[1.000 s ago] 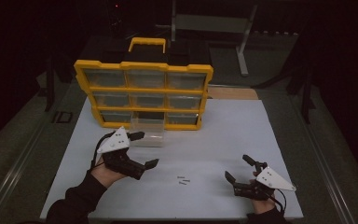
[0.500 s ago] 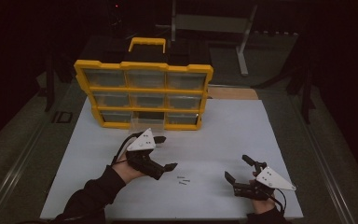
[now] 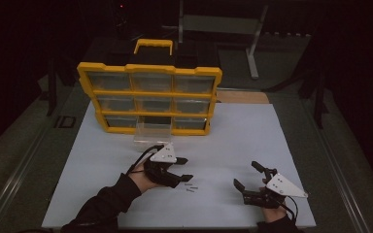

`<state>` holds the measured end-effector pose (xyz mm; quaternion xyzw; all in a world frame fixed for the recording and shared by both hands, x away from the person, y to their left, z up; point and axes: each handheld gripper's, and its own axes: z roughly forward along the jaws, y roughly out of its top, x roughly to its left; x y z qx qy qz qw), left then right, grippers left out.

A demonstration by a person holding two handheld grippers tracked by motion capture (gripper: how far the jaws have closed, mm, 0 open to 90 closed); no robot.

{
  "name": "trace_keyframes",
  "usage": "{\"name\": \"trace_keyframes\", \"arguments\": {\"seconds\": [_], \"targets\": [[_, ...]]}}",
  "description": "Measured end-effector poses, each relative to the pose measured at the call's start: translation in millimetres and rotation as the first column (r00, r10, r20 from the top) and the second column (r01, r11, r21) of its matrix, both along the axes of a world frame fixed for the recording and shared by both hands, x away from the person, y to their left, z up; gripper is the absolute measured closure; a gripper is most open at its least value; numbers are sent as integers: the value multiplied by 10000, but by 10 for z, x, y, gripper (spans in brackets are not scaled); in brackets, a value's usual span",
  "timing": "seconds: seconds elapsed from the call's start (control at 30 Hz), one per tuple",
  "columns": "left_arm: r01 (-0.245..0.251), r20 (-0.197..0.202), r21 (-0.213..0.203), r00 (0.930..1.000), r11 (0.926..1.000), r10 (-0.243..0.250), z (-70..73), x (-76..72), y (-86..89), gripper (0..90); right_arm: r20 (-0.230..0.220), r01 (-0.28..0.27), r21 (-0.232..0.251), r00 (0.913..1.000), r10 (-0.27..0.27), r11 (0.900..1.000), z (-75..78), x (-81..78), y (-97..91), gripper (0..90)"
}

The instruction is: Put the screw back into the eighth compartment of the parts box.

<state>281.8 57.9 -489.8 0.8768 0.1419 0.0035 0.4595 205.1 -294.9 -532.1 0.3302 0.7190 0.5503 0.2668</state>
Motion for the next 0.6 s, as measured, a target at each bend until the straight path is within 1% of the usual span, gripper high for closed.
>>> {"name": "trace_keyframes", "arguments": {"seconds": [0.07,0.13,0.17,0.23,0.3,0.33,0.4,0.53,0.6], "targets": [[178,-90,258,9998,9995,-175,-47,-4,-38,478,-9,-16,13,10000,16,10000,-1,1,0,101],[276,-146,493,9995,9984,-270,-89,-7,-72,500,-13,-23,9,10000,23,10000,-2,3,1,102],[306,-237,601,9993,9977,-292,-111,-5,-88,527,-14,-36,13,10000,36,10000,-3,4,1,102],[268,-361,783,9991,9966,-240,-153,-7,-114,552,-22,-52,8,10000,52,10000,-4,5,2,101],[159,-470,1140,9988,9934,-106,-201,-13,-145,575,-25,-74,14,10000,74,10000,-3,4,3,102],[181,-502,1279,9987,9916,-117,-226,-15,-155,580,-17,-84,12,10000,84,10000,-3,3,2,102],[143,-561,1468,9984,9891,-61,-275,-16,-172,598,-24,-90,15,10000,90,10000,-4,5,1,101],[108,-590,1685,9983,9856,-9,-342,4,-192,632,-109,-83,5,9999,83,10000,-12,11,5,102],[89,-676,1700,9977,9854,26,-370,13,-205,658,-119,-91,8,9999,91,10000,-12,10,6,102]]}}
